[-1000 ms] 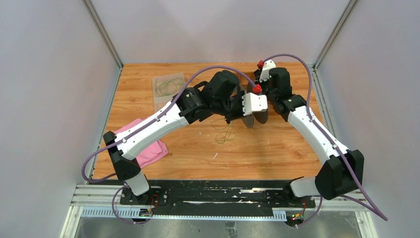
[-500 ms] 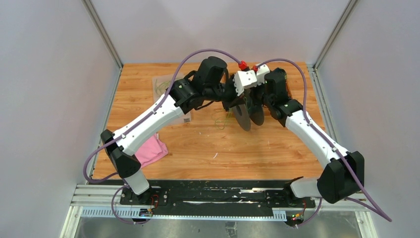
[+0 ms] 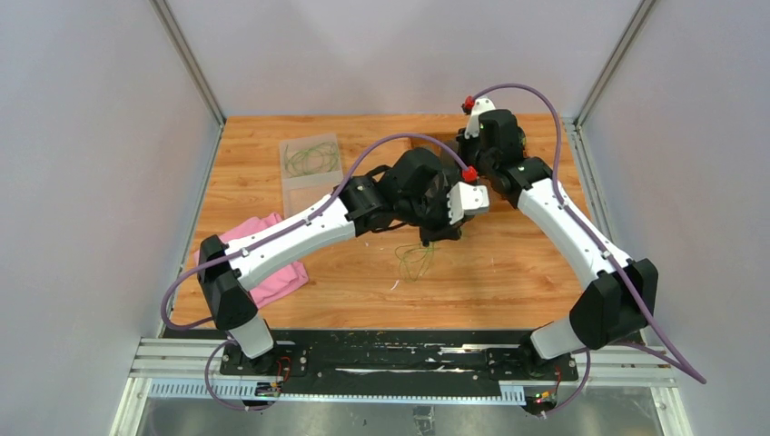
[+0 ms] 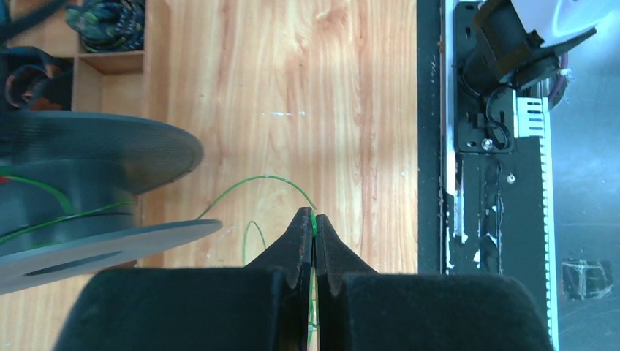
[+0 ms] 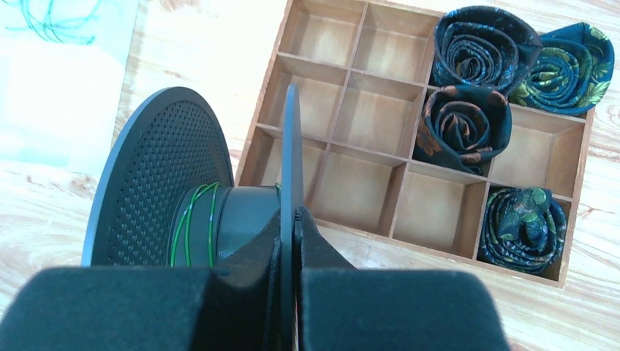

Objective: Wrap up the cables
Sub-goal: Wrap the cable around the cable reel.

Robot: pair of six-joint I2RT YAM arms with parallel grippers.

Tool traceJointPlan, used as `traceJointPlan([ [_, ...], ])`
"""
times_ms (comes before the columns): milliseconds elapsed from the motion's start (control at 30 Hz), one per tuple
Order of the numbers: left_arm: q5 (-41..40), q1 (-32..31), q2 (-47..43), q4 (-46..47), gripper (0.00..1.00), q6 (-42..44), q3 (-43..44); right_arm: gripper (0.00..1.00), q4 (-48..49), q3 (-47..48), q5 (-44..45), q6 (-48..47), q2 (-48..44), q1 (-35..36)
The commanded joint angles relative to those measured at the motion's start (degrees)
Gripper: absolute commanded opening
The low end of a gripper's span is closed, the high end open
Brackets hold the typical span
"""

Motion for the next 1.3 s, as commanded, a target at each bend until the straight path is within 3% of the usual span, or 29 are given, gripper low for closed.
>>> traceJointPlan([
  [0, 1.5, -0.9, 0.0, 4.2, 0.00, 0.1, -2.3, 0.01, -0.9, 5.4, -0.2, 4.4, 0.5, -0.3],
  [633, -4.0, -4.0, 7.5, 9.8, 0.00, 5.2, -9.9, 0.01, -3.5, 12.0, -1.9, 6.0, 0.1, -1.4],
  [1067, -0.2, -3.7, 3.9, 7.0, 0.00, 0.7, -0.1, 0.01, 1.8, 2.1, -2.1, 4.7, -0.6, -1.4],
  [1267, 2.2, 0.0, 2.0, 6.6, 0.00, -3.8, 3.0, 0.01, 4.6, -2.1, -3.6, 2.9, -2.7, -1.3],
])
